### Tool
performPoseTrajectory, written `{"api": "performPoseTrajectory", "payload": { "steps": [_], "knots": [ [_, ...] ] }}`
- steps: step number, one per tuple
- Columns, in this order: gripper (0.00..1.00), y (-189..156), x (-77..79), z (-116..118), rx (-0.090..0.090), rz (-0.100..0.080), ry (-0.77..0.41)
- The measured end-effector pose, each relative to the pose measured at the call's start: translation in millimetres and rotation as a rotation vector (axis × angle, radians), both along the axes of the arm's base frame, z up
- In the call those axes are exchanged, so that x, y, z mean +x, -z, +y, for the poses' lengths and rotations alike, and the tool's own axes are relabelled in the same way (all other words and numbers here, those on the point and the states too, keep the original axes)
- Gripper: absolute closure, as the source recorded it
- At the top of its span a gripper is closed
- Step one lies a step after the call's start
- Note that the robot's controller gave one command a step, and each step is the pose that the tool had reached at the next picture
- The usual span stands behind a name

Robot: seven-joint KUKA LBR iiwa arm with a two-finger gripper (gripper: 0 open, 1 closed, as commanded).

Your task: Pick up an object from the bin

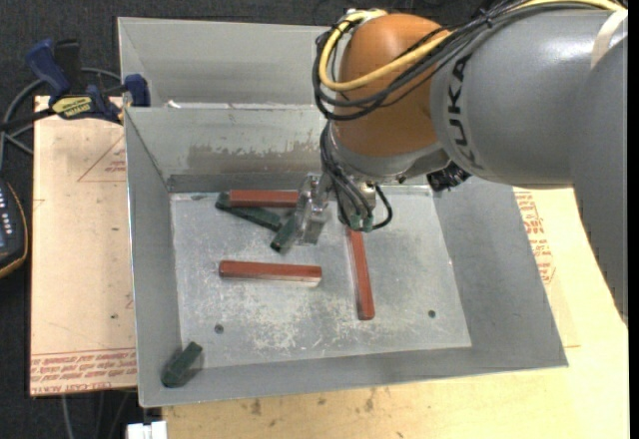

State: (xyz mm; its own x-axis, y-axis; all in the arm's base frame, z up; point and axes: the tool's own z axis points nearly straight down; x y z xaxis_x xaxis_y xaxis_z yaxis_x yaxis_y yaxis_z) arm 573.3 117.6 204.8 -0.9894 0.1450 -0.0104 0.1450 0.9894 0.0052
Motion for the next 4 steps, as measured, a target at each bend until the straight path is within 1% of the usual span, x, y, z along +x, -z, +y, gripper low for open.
{"api": "performPoseTrajectory", "payload": {
  "steps": [1,2,3,4],
  "knots": [
    [1.0,47,55.4,6,-0.004,0.007,-0.076],
    [1.0,-6,74.2,31,-0.003,0.001,-0.223],
    [0.0,-4,73.3,31,-0.004,0.006,-0.222],
    [0.0,119,59.0,10,-0.002,0.009,-0.083]
  ]
}}
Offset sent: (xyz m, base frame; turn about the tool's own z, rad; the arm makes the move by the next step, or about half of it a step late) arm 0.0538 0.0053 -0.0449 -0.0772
